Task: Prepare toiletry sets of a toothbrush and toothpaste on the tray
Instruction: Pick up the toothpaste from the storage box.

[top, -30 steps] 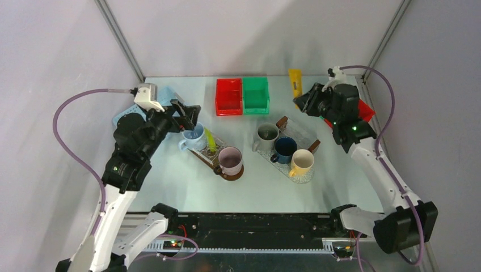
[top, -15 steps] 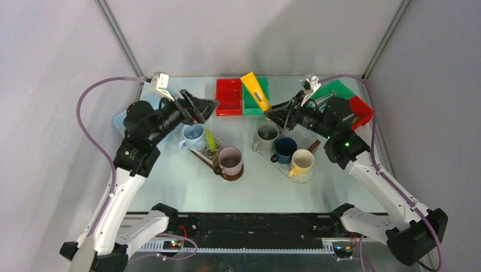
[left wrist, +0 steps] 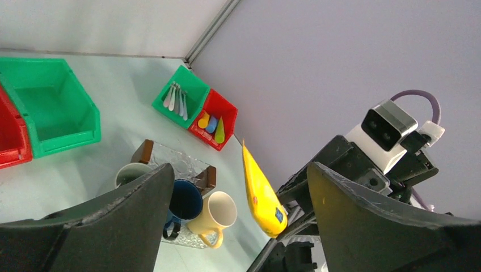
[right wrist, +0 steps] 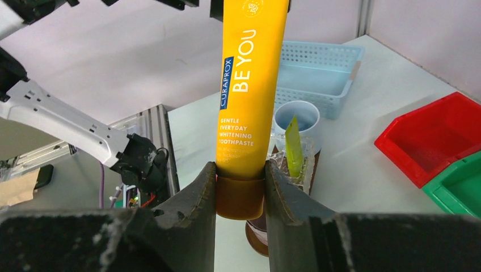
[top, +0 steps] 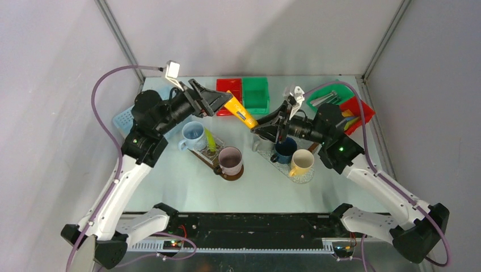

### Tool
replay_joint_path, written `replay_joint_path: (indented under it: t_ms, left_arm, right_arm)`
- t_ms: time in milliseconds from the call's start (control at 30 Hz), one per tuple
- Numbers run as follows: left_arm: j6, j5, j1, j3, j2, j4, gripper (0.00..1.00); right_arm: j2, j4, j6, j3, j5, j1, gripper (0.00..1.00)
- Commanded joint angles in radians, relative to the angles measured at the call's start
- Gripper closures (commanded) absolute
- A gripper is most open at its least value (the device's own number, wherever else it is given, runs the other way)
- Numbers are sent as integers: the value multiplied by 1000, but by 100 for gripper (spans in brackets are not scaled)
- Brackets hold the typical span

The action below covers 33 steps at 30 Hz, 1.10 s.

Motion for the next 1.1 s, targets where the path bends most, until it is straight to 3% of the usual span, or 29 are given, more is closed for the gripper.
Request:
replay_joint_path:
  t_ms: [0,100,200,367,500,567,733,867,933,1000,1033,1067]
  left_arm:
    - [-24,22,-23,69,30,-31,13]
    - [-22,23,-29,82,43,-49,24]
    - [-21,26,-37,88,49,-64,45]
    - [-7,35,-49,101,59,-105,63]
    - [-1,30,-56,107,56,-132,97]
    - [6,11,-57,109,47,-148,100]
    - [76,-169,-81,123,-3,-211,100]
    - [138,-403,-150,152,-30,-310,100]
    - [156,-535,-198,165,-35,-354,100]
    - [167,-671,-259,175,-37,-394,100]
    - [167,-845,-340,183,-32,-439,100]
    - [164,-883,-375,185,-28,-458,100]
  right_arm:
    - [-17,52,-48,5,-21,21,100]
    - [-14,40,-63,6,-18,25,100]
    - [-14,28,-76,6,-15,29,100]
    - [-17,17,-94,6,-14,33,100]
    - [-20,-3,-110,6,3,35,100]
    - [-23,-20,-119,6,19,34,99]
    - [-54,-82,-147,5,117,34,65]
    - [-92,-156,-162,6,211,34,23]
    - [-115,-184,-162,5,266,33,8]
    - [-139,-223,-160,6,326,33,2]
    - [-173,-251,-158,5,413,32,1]
    - [-189,-269,-158,6,436,32,1]
